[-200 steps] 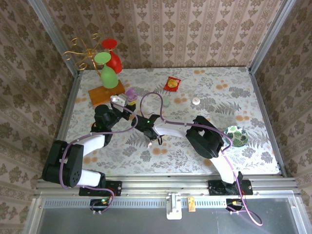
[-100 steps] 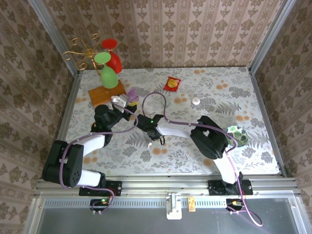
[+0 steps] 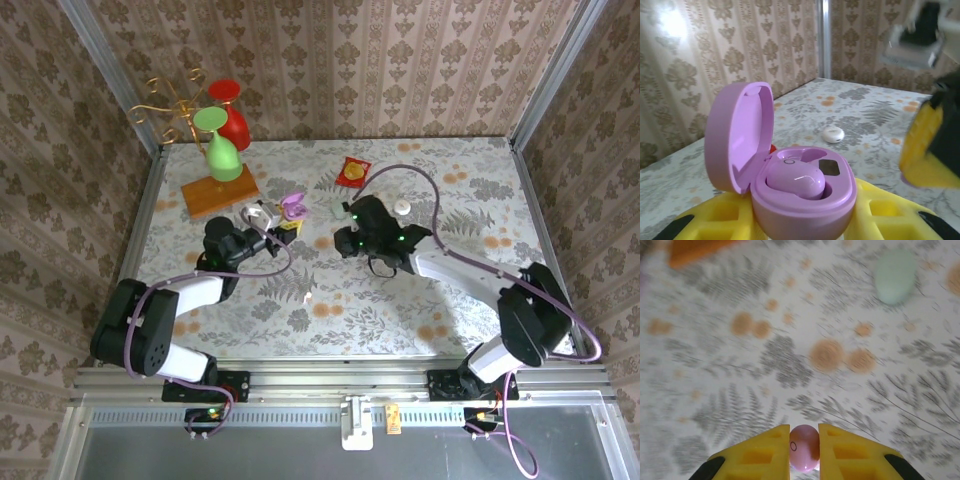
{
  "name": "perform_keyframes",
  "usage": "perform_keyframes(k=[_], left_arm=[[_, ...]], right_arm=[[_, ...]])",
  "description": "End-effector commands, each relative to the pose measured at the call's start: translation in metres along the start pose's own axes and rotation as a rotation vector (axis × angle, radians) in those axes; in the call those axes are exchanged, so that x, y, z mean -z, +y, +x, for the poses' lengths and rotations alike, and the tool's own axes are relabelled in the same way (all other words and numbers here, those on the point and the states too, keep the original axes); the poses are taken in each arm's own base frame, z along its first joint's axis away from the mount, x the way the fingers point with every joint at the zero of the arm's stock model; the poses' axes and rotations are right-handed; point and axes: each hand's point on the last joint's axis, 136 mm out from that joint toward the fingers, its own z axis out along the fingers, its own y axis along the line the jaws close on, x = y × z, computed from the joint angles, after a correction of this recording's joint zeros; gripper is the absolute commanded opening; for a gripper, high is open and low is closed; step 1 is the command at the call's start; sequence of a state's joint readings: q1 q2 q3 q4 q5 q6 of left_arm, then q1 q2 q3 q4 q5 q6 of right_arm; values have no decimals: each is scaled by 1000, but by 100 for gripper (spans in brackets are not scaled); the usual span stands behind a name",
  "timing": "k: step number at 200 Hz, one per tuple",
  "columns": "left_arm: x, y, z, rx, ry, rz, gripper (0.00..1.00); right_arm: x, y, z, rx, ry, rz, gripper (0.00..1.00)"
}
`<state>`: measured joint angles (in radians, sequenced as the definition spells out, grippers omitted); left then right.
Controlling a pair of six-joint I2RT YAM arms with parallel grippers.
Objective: Insert wireless bluetooth earbuds into charging case
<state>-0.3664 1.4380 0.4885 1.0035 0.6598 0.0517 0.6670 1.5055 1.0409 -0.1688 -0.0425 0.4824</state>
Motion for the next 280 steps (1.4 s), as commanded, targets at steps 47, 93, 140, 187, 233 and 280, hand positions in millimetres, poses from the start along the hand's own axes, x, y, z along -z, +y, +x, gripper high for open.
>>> perform_keyframes(k=[47,93,140,187,233,280], left_arm=[[-6,-37,-9,36,-17,207,23],[-6,-44,-10,29,-16,235,23],[-3,-52,-14,16,-31,283,23],[-1,-54,-18,8,-53,290,22],[-1,-53,-22,4,-63,283,22],[-1,-50,-23,-2,-71,267,22]], right_arm=[[43,74,-56,-76,-157,-489,17],[42,85,-65,-84,-163,-539,18],[32,81,-64,-91,-158,-525,18],[27,73,-57,-89,-141,-490,17],[23,65,-51,-97,-131,-458,18],[23,60,-49,-104,-132,-439,18]])
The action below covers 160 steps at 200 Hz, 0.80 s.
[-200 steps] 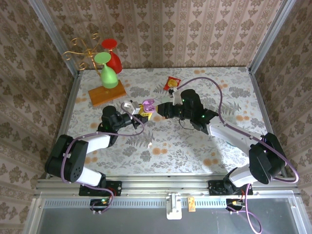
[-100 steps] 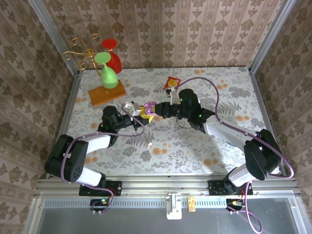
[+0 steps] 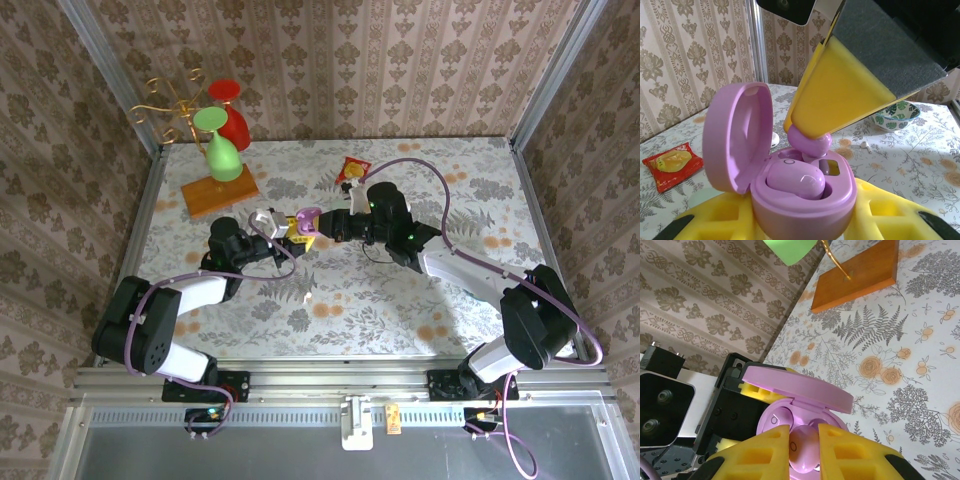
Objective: Insert wireless bluetooth earbuds into charging case
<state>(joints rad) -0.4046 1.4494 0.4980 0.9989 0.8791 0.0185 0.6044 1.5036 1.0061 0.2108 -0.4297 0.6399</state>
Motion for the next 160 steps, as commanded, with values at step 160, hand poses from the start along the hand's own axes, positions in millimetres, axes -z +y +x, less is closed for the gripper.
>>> perform_keyframes(k=[160], left_arm=[[6,6,-23,-37,-90,-5,22]], right_arm=[[46,-22,-20,45,-153,163,52]])
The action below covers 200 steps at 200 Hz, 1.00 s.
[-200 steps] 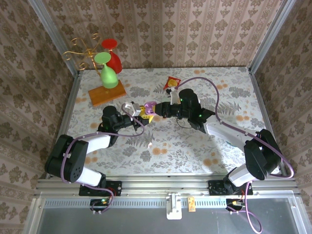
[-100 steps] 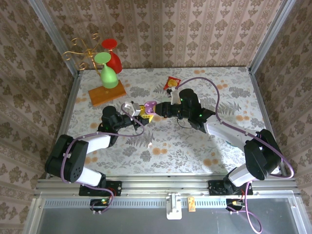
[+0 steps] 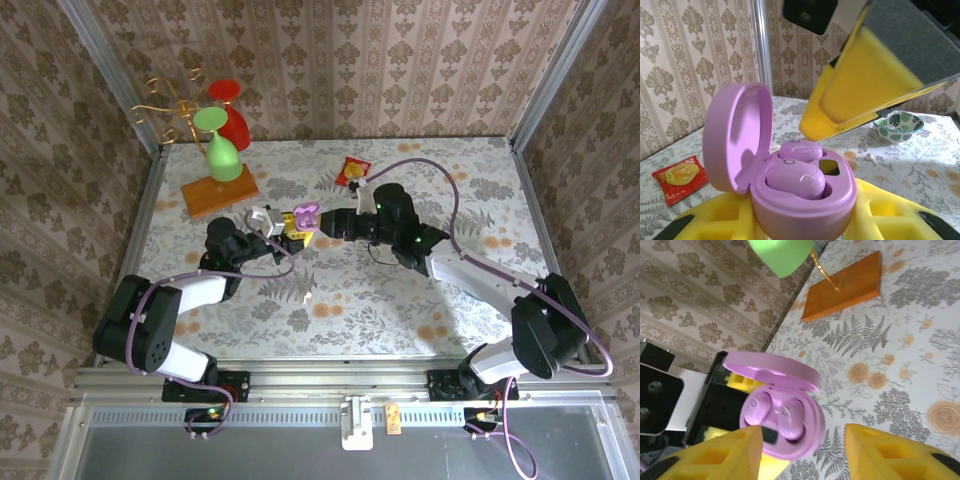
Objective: Insert wireless bluetooth earbuds into charging case
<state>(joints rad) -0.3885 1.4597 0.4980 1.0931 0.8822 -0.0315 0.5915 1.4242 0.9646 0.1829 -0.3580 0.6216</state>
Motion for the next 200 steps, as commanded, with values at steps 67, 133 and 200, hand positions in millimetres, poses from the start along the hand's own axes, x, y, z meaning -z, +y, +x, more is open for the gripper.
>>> perform_keyframes(k=[67,133,200], left_arm=[[-7,-2,3,-77,27,-1,22],[-16,-15,5,-187,55,-9,22],[-20,-12,-5,-195,18,-35,21]], right_arm=[[30,-17,-24,-77,-103,46,78],[-6,-9,-47,-169,-64,-9,99],[-27,-30,-3,-206,93,0,97]])
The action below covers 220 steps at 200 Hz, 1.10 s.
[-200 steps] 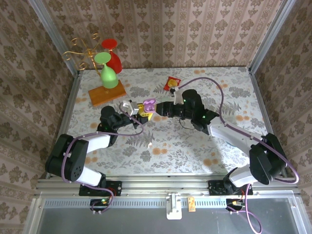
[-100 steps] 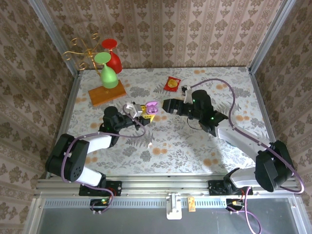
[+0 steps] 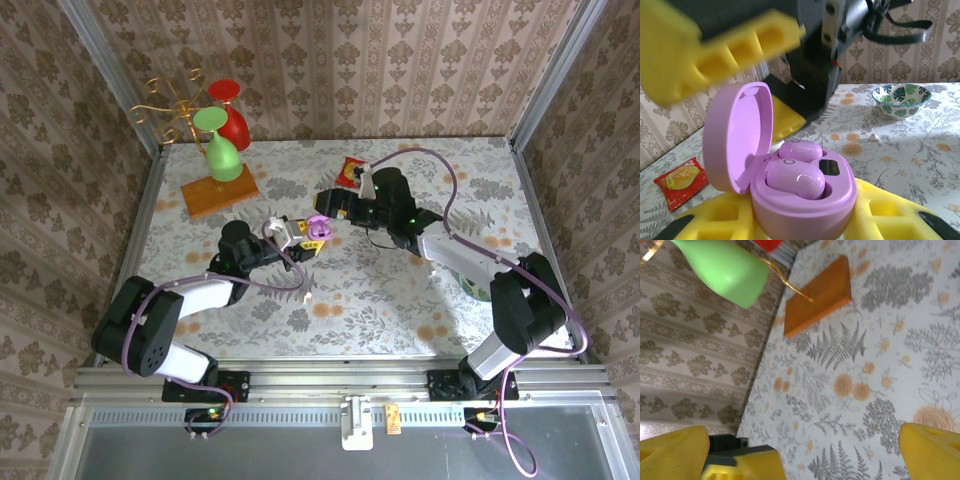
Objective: Insert wireless bluetooth earbuds into charging case
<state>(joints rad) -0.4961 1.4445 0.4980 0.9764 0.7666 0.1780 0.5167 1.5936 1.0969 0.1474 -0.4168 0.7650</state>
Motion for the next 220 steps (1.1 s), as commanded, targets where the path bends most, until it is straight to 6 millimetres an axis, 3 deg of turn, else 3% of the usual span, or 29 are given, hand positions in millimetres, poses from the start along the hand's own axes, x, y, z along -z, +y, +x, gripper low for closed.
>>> perform_keyframes(k=[1,43,79,116,151,194,212,220], left_arm=[[0,10,-21,-59,-49,-43,20],[-2,17,-22,-40,-62,-74,21],[-4,16,-36,-13,-121,-51,21],[-4,18,-42,3,-147,-53,21],[-6,23,-39,13,-142,-79,22],[-6,28,-31,15,-121,-108,22],[-6,29,-29,14,-120,-113,26],[-6,30,-29,11,-119,-117,32]], right_arm=[[2,3,17,-7,61,-38,97],[25,5,25,-40,11,-84,98],[39,31,19,-192,-82,-354,98],[33,46,21,-317,-59,-561,91],[14,45,32,-371,-8,-602,68],[11,46,37,-354,0,-592,34],[10,44,36,-345,-4,-581,27],[10,44,36,-339,-6,-572,24]])
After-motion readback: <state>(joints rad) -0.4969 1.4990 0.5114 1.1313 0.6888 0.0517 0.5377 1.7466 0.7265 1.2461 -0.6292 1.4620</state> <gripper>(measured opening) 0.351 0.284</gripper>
